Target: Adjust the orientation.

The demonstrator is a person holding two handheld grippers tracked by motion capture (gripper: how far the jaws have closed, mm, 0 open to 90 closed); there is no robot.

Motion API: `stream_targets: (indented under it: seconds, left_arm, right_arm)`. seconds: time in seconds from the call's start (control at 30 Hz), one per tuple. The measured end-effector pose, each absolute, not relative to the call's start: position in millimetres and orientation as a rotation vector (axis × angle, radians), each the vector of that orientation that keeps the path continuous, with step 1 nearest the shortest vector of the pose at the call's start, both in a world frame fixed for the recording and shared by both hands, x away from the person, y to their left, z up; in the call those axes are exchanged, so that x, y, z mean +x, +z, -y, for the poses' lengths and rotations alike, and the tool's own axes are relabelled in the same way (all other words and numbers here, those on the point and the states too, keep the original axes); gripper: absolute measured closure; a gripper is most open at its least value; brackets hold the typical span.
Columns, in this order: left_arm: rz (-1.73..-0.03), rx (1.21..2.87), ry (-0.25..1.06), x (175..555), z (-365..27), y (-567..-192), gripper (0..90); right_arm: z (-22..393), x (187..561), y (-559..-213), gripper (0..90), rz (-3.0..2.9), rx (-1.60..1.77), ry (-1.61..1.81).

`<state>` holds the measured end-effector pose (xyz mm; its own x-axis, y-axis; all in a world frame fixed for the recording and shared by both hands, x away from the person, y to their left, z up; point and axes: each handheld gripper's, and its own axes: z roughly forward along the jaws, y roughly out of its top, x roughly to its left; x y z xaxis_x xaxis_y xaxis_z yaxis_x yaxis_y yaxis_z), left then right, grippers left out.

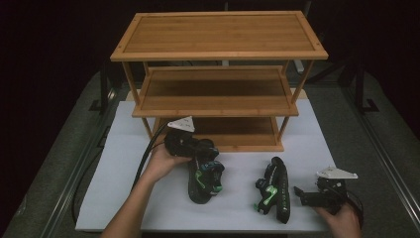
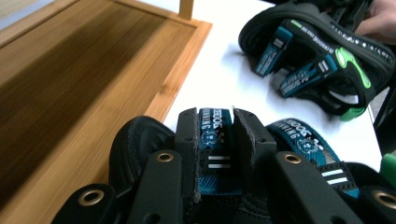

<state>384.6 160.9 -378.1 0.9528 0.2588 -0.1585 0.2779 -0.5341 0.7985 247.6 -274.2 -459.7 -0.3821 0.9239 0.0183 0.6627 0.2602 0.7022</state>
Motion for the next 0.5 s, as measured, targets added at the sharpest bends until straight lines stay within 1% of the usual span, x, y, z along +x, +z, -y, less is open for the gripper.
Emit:
stream_targets:
  seconds: [0.13,0.27,0.33,0.43,0.5]
  left_arm:
    - [-0.392,2.192,-0.001,387.2,-157.7,-380.5,72.3]
    - [-0.440,2.239,0.015,392.4,-164.3,-387.4,72.3]
    - [-0.432,2.257,0.027,394.3,-167.6,-390.5,72.3]
    - [-0.482,2.234,-0.003,393.4,-172.5,-394.2,72.3]
    - [-0.476,2.233,0.005,393.1,-174.7,-394.7,72.2]
  right_arm:
    - [274.3,247.6,-459.7,0.0,-2.140,1.442,0.893]
    - [274.2,247.6,-459.7,0.0,-2.138,1.443,0.893]
    - [274.2,247.6,-459.7,0.0,-2.139,1.443,0.892]
    - [274.1,247.6,-459.7,0.0,-2.139,1.443,0.892]
    - [274.1,247.7,-459.7,0.0,-2.139,1.443,0.891]
